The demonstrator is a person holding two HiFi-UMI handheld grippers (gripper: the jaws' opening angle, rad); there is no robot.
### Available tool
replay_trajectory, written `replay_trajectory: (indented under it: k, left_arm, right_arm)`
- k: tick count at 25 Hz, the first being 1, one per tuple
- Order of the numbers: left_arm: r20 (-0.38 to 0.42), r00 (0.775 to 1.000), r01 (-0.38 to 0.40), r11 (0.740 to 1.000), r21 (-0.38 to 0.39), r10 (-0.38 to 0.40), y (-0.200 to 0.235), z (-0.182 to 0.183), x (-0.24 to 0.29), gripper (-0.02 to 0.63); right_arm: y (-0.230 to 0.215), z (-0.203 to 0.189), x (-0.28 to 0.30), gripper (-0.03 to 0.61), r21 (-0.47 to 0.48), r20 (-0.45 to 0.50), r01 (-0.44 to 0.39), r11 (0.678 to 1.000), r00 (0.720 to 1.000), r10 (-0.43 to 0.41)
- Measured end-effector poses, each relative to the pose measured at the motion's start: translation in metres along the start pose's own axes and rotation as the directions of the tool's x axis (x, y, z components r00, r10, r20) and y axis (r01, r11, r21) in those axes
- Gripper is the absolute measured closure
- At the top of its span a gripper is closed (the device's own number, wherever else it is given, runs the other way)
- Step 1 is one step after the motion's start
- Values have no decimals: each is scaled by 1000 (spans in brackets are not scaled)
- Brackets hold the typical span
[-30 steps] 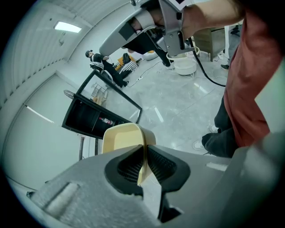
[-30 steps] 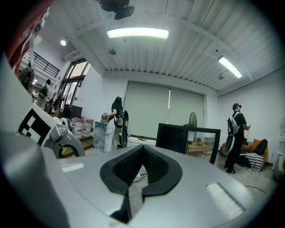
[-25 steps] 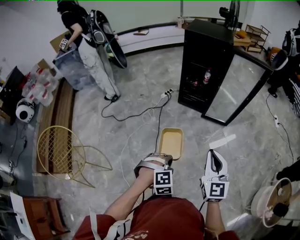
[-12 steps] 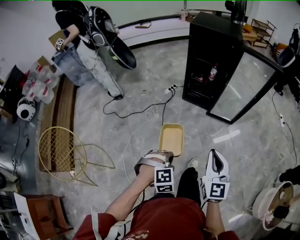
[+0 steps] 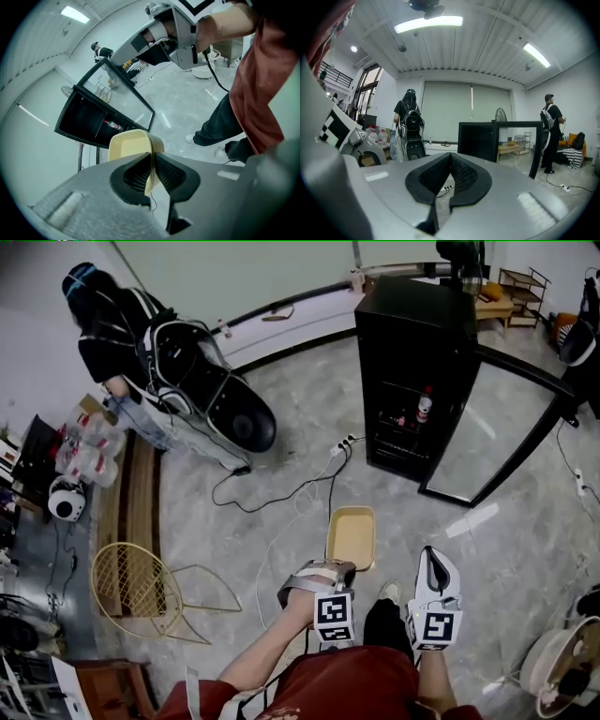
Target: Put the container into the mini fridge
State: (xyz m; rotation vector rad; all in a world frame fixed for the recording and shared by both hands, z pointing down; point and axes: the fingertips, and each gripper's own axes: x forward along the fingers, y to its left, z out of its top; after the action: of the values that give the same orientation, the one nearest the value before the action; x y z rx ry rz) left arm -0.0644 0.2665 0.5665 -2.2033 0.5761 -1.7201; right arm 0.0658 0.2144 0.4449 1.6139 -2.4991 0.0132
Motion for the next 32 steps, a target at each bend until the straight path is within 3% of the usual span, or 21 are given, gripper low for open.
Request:
replay_trajectory:
  k: [5,11,17,32]
  left_arm:
    - [-28,1000,-11,1000,-1,11,63,25,21,575]
    - [-33,999,-2,1000,-10,2,104,59,49,574]
    - [-60,998,-20,1000,-16,19,158,80,71,574]
    - [-1,1000,-20,1000,10,20,237,94,139,574]
  right_arm:
    - [-53,11,36,578,7,7,-7,1000,1000,7]
    - [-112,12,81,578,41,23,-11,999,1000,10]
    - [-139,19,130,578,30,21,-69,997,997,68]
    - [-179,7,209,578,13,-31,-38,999,999,38]
